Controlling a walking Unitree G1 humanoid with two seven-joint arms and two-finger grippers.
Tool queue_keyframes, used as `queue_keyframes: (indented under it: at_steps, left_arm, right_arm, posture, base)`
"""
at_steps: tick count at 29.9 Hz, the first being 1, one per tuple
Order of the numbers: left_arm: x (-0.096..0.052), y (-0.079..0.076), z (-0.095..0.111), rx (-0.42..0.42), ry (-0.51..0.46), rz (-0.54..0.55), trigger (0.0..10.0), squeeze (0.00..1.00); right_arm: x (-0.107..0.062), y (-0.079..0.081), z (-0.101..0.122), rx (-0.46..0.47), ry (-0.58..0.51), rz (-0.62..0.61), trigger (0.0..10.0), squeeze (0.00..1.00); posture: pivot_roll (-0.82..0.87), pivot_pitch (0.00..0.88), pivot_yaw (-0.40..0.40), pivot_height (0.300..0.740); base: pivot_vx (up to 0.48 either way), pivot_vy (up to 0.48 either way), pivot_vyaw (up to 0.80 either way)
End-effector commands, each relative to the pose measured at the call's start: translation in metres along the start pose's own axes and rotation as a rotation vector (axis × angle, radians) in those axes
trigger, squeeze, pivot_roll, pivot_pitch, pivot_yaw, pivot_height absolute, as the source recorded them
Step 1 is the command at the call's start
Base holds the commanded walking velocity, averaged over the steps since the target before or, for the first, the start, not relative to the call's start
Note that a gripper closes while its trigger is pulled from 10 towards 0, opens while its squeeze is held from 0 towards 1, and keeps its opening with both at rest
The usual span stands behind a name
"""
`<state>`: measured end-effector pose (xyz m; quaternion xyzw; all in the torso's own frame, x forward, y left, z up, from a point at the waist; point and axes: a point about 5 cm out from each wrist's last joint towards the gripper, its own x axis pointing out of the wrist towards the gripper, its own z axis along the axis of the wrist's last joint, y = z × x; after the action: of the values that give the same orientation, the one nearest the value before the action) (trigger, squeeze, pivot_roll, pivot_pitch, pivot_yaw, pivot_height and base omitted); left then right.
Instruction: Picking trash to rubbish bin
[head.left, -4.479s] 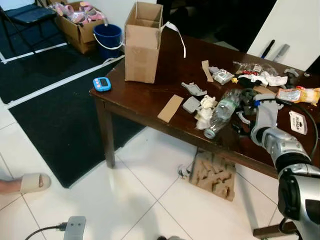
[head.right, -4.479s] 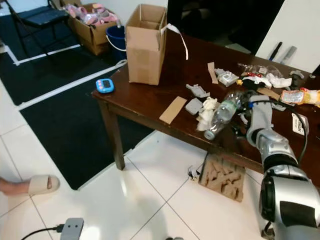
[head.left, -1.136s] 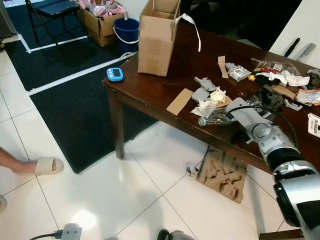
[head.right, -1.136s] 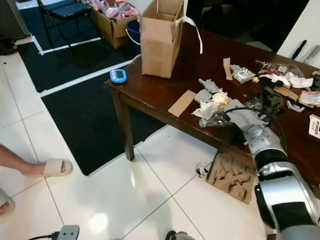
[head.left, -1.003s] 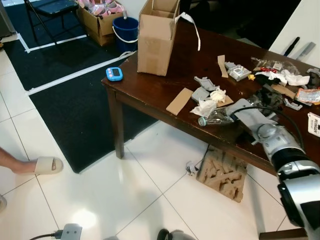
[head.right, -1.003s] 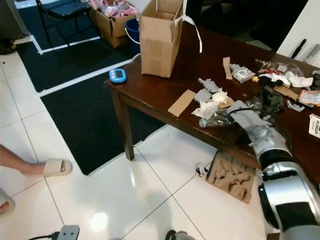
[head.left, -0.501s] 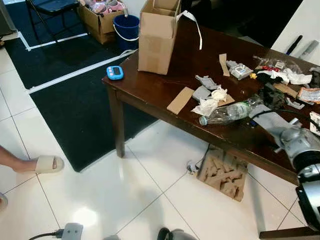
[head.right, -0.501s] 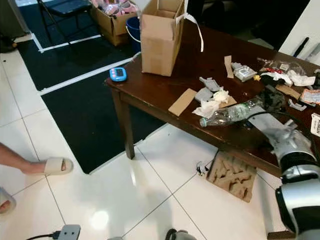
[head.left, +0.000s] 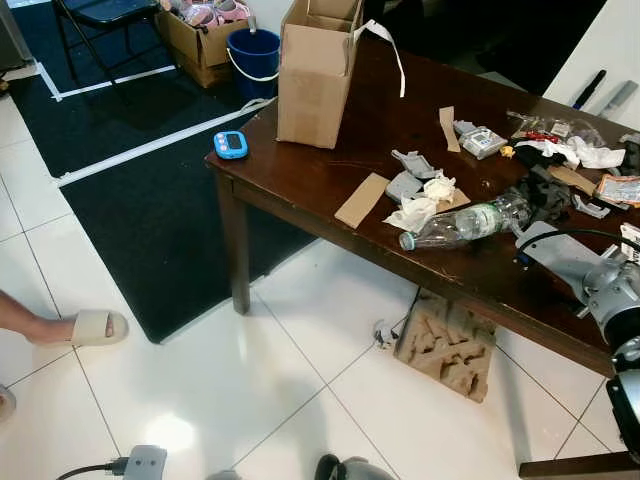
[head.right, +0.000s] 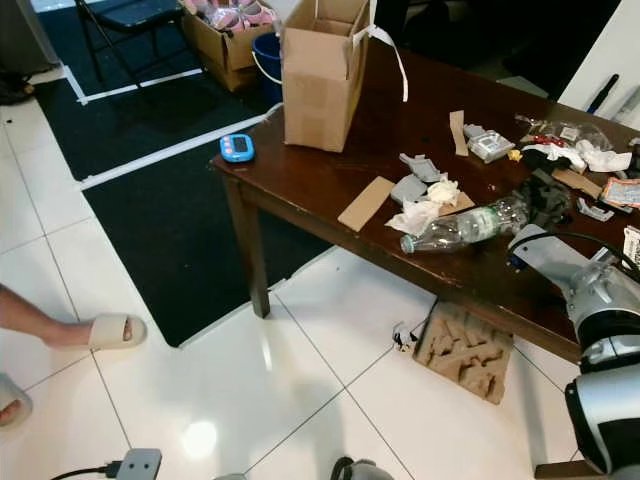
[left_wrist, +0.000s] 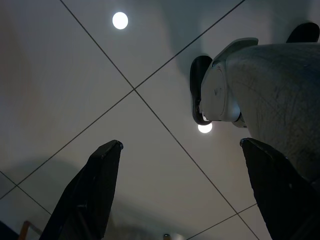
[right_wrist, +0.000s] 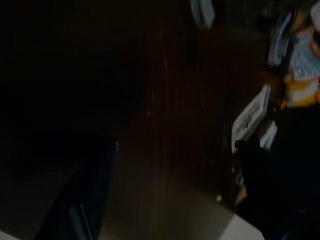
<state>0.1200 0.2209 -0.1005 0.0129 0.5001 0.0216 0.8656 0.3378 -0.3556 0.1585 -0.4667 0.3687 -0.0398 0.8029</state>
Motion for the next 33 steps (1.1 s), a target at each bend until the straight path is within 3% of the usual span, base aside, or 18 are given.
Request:
queue_keyframes:
  at_steps: [1, 5, 13, 16, 20, 21, 25, 27, 30, 33]
  left_arm:
    - [-0.001, -0.014, -0.013, 0.001, 0.041, -0.056, 10.0, 0.0]
    - [-0.001, -0.014, -0.012, 0.002, 0.037, -0.056, 10.0, 0.0]
    - [-0.001, -0.014, -0.01, 0.0, 0.03, -0.057, 10.0, 0.0]
    - [0.0, -0.015, -0.009, 0.0, 0.027, -0.06, 10.0, 0.0]
    - [0.0, -0.015, -0.008, 0.001, 0.025, -0.062, 10.0, 0.0]
    - [0.0, -0.015, -0.008, 0.001, 0.025, -0.062, 10.0, 0.0]
    - [0.0, -0.014, -0.008, -0.001, 0.024, -0.059, 10.0, 0.0]
    - [0.0, -0.013, -0.008, -0.002, 0.024, -0.058, 10.0, 0.0]
    - [0.0, -0.013, -0.007, 0.0, 0.023, -0.057, 10.0, 0.0]
    - [0.0, -0.012, -0.007, -0.002, 0.023, -0.055, 10.0, 0.0]
  right_arm:
    - [0.003, 0.015, 0.001, 0.022, -0.019, 0.073, 10.0, 0.0]
    - [0.004, 0.028, 0.015, 0.035, -0.079, 0.145, 10.0, 0.0]
    - [0.003, 0.038, 0.037, 0.052, -0.189, 0.2, 10.0, 0.0]
    - [0.0, 0.044, 0.053, 0.14, -0.27, 0.232, 10.0, 0.0]
    - [-0.009, 0.004, 0.072, 0.453, -0.413, -0.002, 10.0, 0.0]
    - [-0.009, 0.004, 0.072, 0.453, -0.413, -0.002, 10.0, 0.0]
    - [-0.021, -0.035, 0.075, 0.638, -0.478, -0.221, 10.0, 0.0]
    - [-0.023, -0.044, 0.074, 0.685, -0.477, -0.268, 10.0, 0.0]
    - [-0.029, -0.059, 0.068, 0.633, -0.454, -0.41, 10.0, 0.0]
    - [-0.03, -0.061, 0.07, 0.662, -0.467, -0.399, 10.0, 0.0]
  posture:
    - [0.21, 0.182, -0.087, 0.74]
    - [0.21, 0.181, -0.088, 0.74]
    - [0.21, 0.182, -0.089, 0.74]
    - [0.21, 0.182, -0.091, 0.74]
    - [0.21, 0.18, -0.09, 0.74]
    - [0.21, 0.18, -0.09, 0.74]
    - [0.22, 0.175, -0.089, 0.74]
    - [0.22, 0.175, -0.089, 0.74]
    - [0.22, 0.173, -0.088, 0.74]
    - [0.22, 0.172, -0.087, 0.74]
  base:
    - [0.0, 0.0, 0.0]
    - [0.0, 0.0, 0.0]
    - [0.0, 0.0, 0.0]
    - [0.0, 0.0, 0.0]
    - [0.0, 0.0, 0.0]
    - [0.0, 0.0, 0.0]
    - [0.0, 0.0, 0.0]
    - [0.0, 0.0, 0.0]
    - [0.0, 0.0, 0.0]
    - [0.0, 0.0, 0.0]
